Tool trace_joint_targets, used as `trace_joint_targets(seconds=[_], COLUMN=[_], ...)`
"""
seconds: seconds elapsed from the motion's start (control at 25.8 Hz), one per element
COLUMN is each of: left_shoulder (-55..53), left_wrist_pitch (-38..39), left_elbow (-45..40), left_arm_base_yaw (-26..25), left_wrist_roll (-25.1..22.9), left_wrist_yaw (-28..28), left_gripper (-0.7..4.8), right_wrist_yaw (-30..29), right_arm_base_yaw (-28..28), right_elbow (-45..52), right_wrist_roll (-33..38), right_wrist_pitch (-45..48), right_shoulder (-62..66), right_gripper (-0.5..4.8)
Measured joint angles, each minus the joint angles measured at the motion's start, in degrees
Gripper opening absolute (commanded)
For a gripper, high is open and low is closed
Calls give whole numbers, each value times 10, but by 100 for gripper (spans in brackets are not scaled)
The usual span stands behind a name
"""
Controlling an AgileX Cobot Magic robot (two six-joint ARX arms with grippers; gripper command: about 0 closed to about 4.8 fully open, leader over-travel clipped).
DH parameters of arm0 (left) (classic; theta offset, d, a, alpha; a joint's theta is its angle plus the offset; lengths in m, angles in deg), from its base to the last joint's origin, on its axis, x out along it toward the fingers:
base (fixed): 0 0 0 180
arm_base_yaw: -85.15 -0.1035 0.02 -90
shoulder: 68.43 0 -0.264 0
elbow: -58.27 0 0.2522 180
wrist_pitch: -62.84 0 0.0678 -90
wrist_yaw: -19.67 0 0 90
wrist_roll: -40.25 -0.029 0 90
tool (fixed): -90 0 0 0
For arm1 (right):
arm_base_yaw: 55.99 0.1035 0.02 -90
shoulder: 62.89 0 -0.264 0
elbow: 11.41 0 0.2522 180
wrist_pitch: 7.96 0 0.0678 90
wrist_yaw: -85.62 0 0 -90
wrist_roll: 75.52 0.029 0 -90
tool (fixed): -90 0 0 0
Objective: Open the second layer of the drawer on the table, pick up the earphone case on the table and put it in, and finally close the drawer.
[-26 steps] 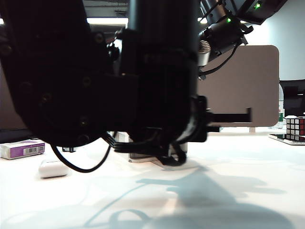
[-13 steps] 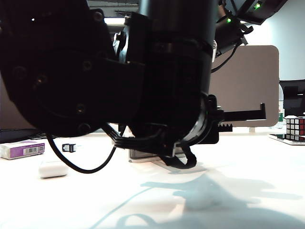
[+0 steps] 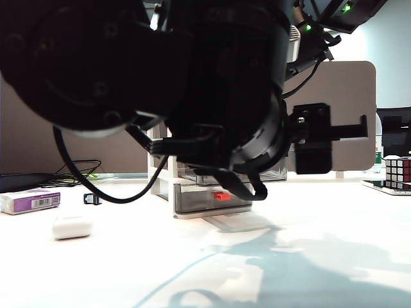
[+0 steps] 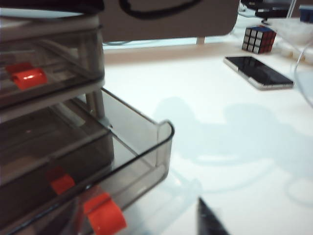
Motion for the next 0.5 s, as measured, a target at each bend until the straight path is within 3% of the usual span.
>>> trace_joint_targets(seconds=[0.27, 0.39, 0.43, 0.5], left_shoulder=[66, 178, 230, 289], left_wrist_pitch=[93, 126, 138, 157], left_elbow=[-29, -106, -137, -173], left_arm_base_yaw=[35, 84, 89, 84], left_wrist_roll=[7, 14, 14, 15], left_wrist_yaw=[-20, -47, -77, -83], left_gripper=[282, 280, 276, 237], right_wrist_yaw=[-1, -1, -1, -1], right_arm_base_yaw=[0, 0, 0, 0], right_elbow=[0, 0, 0, 0], right_wrist_roll=[0, 0, 0, 0], right_wrist_pitch=[0, -2, -2, -2], right_shoulder=[0, 0, 0, 0], right_gripper=[-5, -5, -5, -5])
